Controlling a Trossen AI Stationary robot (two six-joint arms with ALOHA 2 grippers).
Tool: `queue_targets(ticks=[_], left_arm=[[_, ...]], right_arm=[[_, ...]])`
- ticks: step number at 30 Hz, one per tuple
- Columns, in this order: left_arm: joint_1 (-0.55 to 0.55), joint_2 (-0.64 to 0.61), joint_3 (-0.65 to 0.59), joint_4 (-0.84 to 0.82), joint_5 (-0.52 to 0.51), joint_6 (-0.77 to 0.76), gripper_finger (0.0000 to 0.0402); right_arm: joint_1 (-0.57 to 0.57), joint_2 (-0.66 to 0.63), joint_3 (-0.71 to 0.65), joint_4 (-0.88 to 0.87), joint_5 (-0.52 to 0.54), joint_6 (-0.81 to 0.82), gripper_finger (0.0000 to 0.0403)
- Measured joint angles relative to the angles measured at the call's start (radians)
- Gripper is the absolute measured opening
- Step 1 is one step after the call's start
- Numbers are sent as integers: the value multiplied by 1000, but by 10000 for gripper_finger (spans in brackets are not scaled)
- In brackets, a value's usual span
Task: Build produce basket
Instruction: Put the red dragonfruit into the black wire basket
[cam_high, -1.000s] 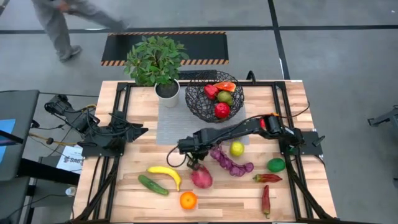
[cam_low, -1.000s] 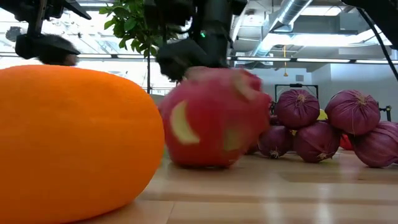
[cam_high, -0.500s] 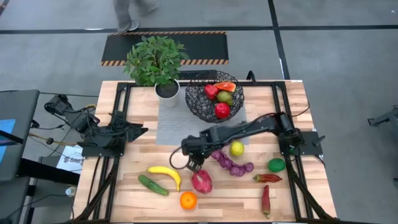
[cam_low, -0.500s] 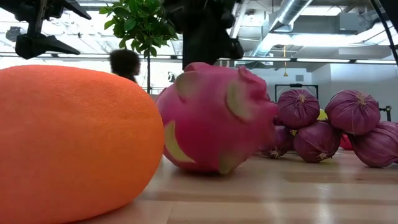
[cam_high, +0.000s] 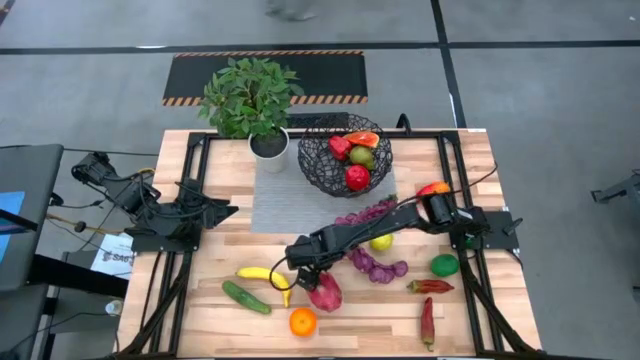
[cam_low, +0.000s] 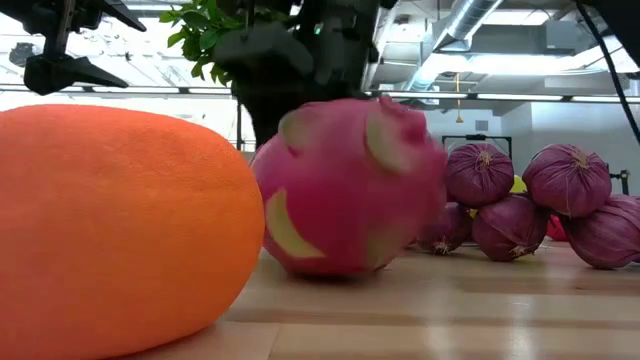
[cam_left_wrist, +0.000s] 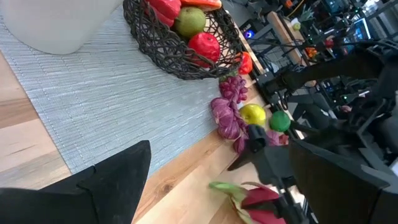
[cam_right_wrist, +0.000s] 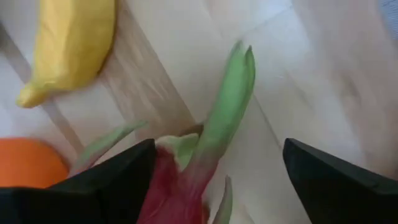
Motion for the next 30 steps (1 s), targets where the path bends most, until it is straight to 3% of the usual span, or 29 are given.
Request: queue_targets(ticks=[3, 6, 13, 14, 22, 30], left_arm=[[0, 0, 0, 0, 1, 0, 364], [0, 0, 0, 0, 1, 0, 364], [0, 0, 0, 0, 0, 0, 364], [0, 0, 0, -1, 0, 0, 364], [0, 0, 0, -9, -1, 0, 364], [0, 0, 0, -26, -4, -3, 364]], right_arm=[[-3, 21, 2, 8, -27, 2, 340], [-7, 29, 0, -6, -37, 6, 277], [-20, 29, -1, -27, -37, -35, 37], [-22, 29, -1, -25, -38, -49, 21], [-42, -46, -1, -38, -21, -75, 7], [-70, -261, 0, -42, 36, -77, 3]])
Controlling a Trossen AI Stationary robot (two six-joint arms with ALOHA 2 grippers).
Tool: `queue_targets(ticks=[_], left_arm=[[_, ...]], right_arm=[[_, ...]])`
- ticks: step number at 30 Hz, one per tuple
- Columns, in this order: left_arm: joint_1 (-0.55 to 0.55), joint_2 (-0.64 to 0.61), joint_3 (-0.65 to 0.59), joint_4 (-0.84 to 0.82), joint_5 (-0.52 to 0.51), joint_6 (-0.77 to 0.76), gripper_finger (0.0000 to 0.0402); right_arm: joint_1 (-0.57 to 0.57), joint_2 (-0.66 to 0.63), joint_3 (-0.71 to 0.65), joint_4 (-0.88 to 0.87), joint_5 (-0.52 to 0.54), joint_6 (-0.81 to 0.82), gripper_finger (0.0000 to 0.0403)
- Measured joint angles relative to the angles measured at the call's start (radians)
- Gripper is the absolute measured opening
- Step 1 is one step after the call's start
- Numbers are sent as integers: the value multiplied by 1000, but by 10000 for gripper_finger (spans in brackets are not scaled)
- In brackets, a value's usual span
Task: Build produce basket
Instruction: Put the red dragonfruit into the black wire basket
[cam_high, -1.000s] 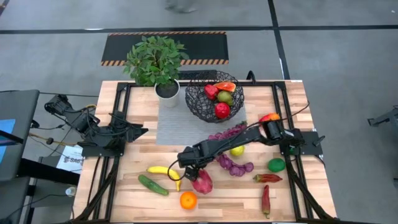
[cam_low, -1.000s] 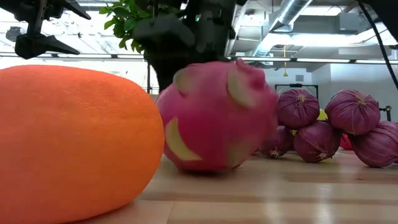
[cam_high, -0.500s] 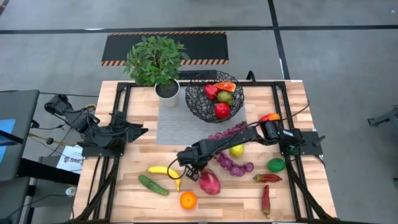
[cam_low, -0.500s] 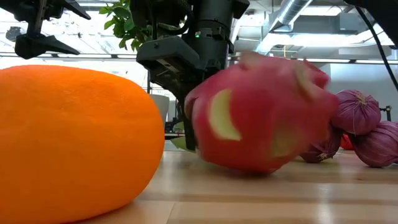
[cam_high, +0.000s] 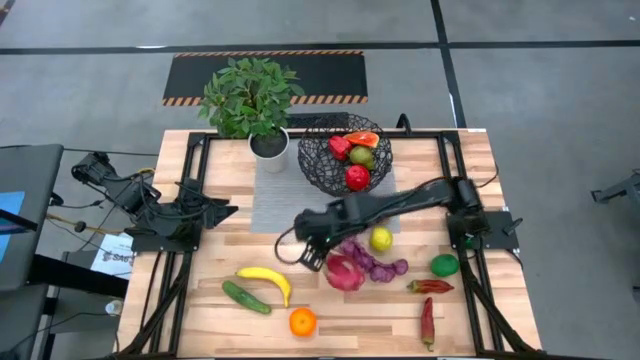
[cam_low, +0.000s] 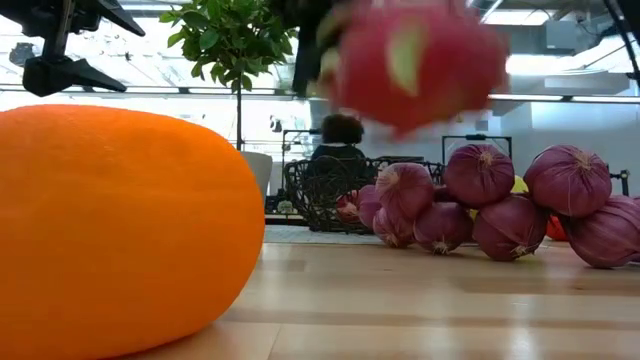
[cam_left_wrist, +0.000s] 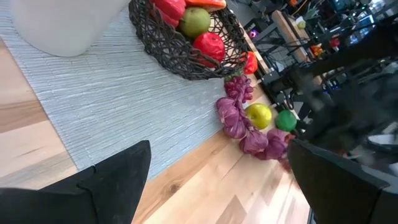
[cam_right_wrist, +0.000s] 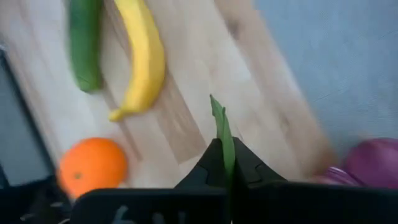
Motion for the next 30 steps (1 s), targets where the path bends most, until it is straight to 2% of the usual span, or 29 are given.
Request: queue_targets(ticks=[7, 14, 20, 30], left_arm=[[0, 0, 0, -2, -5, 1, 364], [0, 0, 0, -3, -9, -5, 364], [0, 0, 0, -3, -33, -16, 364], [0, 0, 0, -6, -91, -25, 364]], right_arm=[[-78, -216, 0, -3, 159, -33, 2], [-292, -328, 1, -3, 201, -144, 2], [-454, -282, 1, 5, 172, -287, 1], [-625, -49, 0, 110, 30, -416, 1]])
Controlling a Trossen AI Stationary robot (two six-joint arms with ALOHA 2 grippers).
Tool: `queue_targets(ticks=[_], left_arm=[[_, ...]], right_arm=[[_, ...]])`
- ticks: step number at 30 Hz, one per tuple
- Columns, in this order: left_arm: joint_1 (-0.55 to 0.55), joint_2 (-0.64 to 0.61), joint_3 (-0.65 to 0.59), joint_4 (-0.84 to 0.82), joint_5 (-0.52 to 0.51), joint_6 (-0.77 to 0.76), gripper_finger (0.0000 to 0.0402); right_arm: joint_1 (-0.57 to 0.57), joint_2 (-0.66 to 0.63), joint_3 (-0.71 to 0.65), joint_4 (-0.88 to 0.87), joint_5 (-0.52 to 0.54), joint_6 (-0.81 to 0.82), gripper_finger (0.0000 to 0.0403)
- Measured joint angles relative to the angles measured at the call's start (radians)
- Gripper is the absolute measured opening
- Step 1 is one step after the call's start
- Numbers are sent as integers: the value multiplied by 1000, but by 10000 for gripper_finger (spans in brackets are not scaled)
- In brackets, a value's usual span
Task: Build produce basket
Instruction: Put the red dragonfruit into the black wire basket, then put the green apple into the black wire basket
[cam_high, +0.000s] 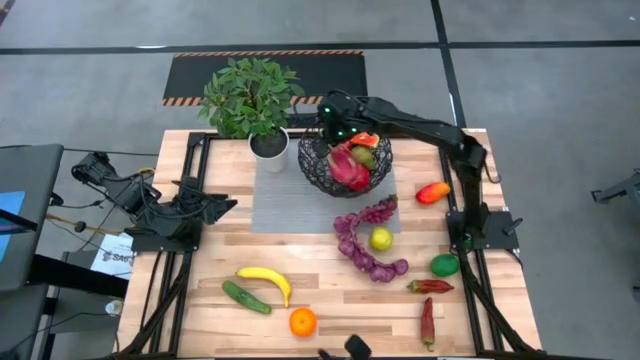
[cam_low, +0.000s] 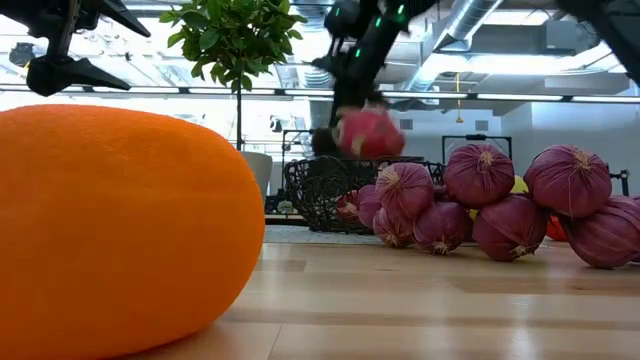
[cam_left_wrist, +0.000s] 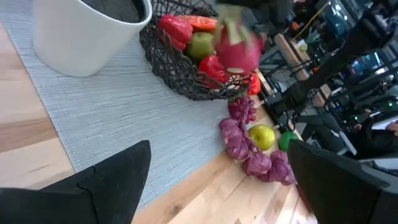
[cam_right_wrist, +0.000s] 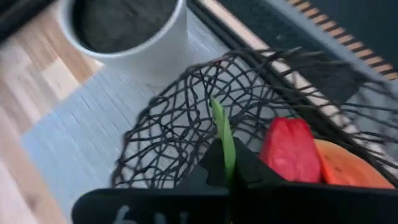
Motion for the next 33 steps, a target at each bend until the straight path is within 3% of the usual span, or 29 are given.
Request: queue_targets(ticks=[7, 18, 27, 33], left_arm=[[0, 5, 0, -45, -27, -77, 364], [0, 6, 0, -111, -26, -147, 364], [0, 6, 0, -110, -26, -147, 364], [0, 6, 0, -109, -25, -147, 364]], right_arm=[[-65, 112, 1, 101, -159, -1, 1], [-71, 175, 0, 143, -172, -24, 16], [-73, 174, 1, 153, -171, -26, 83], [-78, 168, 1, 152, -171, -25, 175]])
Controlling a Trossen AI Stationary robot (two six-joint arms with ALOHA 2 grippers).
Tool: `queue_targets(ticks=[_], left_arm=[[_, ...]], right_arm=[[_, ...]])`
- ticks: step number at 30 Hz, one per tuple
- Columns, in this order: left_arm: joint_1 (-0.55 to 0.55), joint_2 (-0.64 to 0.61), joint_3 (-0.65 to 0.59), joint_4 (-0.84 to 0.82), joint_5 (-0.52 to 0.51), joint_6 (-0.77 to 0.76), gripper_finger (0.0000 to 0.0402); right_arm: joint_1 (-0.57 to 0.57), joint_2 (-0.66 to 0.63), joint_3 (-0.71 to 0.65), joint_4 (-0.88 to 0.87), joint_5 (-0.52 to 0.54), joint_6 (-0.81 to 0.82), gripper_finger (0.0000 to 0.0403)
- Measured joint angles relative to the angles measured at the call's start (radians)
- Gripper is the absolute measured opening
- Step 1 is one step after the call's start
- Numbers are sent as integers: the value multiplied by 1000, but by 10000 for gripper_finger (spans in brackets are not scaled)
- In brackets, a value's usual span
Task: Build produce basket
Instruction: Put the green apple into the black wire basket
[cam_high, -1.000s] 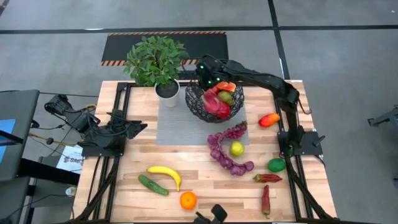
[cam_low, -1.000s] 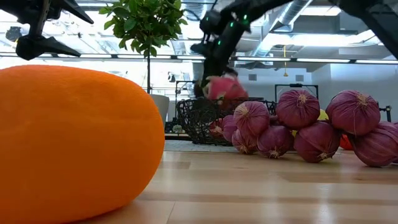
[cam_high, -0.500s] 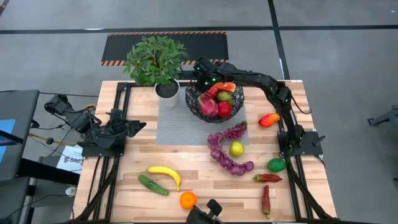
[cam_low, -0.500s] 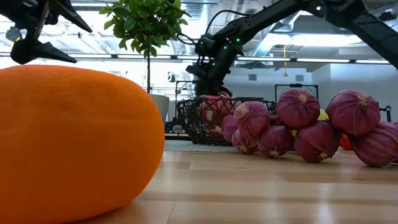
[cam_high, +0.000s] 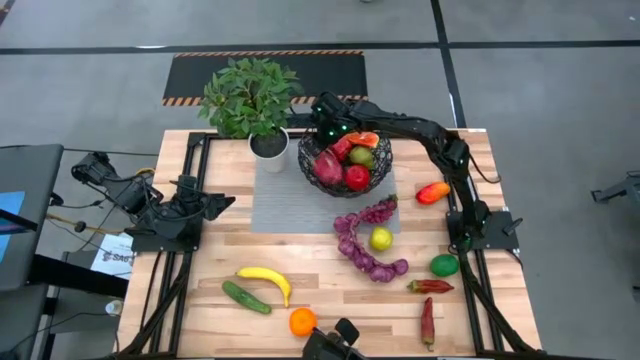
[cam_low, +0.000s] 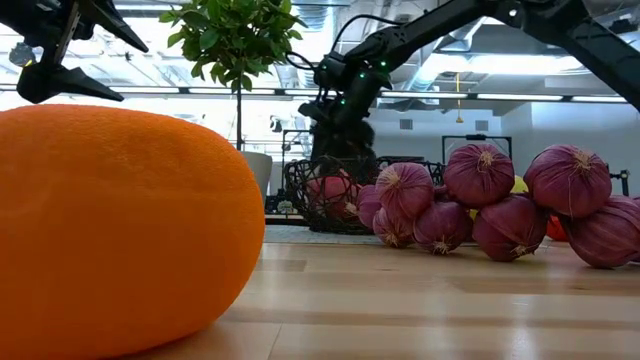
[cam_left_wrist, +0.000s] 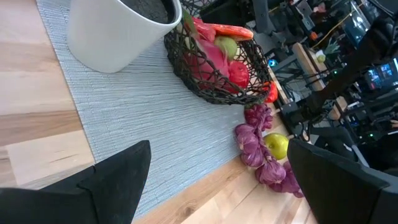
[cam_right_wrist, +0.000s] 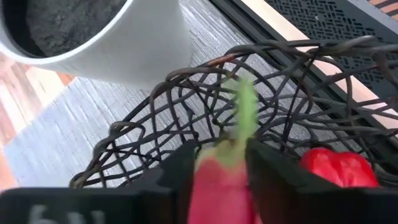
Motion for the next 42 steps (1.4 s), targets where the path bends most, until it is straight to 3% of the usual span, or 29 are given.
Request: queue_targets(ticks=[4, 7, 16, 22, 27, 31, 36, 42], left_arm=[[0, 0, 0, 0, 4, 0, 364], [0, 0, 0, 1, 8, 0, 364], [0, 0, 0, 1, 25, 8, 364], [0, 0, 0, 1, 35, 19, 364], [0, 0, 0, 5, 37, 19, 364], [0, 0, 0, 5, 37, 24, 364], [0, 0, 0, 5, 38, 38, 364], [0, 0, 0, 1, 77, 46, 364]], right_arm=[[-14, -56, -1, -46, -26, 2, 242], [-25, -153, 0, -117, -46, -4, 265], [2, -476, 1, -532, -51, -67, 270], [162, -604, -20, -743, 15, 36, 270], [388, -696, -174, -732, 178, 213, 270], [534, -758, -370, -676, 239, 407, 270], [655, -810, -642, -474, 241, 521, 270], [722, -820, -872, -219, 182, 454, 271]])
